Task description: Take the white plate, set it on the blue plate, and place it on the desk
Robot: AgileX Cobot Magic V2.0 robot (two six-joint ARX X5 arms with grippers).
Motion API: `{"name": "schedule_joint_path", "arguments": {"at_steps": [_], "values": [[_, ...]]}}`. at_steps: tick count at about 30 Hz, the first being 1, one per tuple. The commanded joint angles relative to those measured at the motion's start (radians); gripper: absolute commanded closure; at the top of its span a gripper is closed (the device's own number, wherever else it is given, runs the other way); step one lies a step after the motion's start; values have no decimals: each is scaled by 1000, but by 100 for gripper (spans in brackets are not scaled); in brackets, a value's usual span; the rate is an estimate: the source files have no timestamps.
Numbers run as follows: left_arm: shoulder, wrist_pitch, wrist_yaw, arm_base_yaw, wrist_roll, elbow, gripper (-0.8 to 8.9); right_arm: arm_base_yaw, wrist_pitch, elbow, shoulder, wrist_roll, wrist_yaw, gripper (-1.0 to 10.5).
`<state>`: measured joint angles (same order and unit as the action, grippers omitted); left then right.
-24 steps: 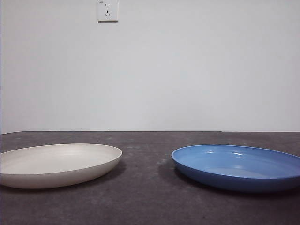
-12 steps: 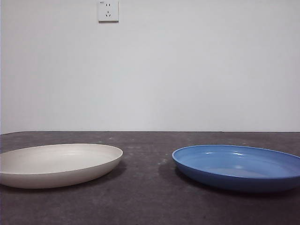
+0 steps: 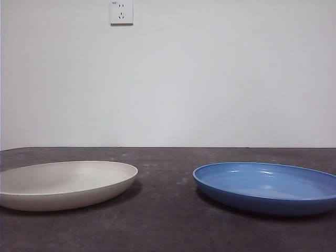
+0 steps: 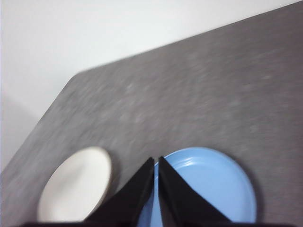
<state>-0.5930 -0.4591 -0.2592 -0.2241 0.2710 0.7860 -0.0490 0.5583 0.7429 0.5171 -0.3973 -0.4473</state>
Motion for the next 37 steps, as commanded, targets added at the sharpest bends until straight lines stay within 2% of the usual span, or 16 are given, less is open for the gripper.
{"name": "schedule_joint_path", "arguments": {"at_steps": [1,5,10,14,16,18,19,23,25,26,30,34,37], "values": [[-27,0,-55,-24,-18,47,796,-72,53,76,54,74,-10,938],[-53,-21,-114,-69,-19,70,796,-146,158,171,135,159,-90,938],[-68,-43,-217,-106,-21,71,794,-160,244,233,189,235,-180,938],[-66,-42,-217,-113,-25,71,766,-160,243,233,188,248,-179,937],[-66,-42,-217,-113,-26,71,692,-160,242,233,188,255,-177,936],[-67,-42,-217,-113,-32,71,576,-160,239,233,188,259,-177,922],[-67,-42,-217,-113,-42,71,506,-160,235,233,188,261,-177,871],[-66,-41,-217,-113,-56,71,292,-160,235,233,189,260,-177,494],[-66,-43,-217,-113,-51,71,210,-160,235,233,188,259,-177,394],[-66,-42,-217,-113,-45,71,178,-160,235,233,188,260,-177,373],[-67,-50,-221,-113,11,71,174,-160,235,233,188,260,-177,369],[-97,-103,-323,-98,91,81,175,-160,235,233,187,260,-177,369],[-154,-204,-356,-53,108,124,187,-160,236,233,187,255,-181,369]]}}
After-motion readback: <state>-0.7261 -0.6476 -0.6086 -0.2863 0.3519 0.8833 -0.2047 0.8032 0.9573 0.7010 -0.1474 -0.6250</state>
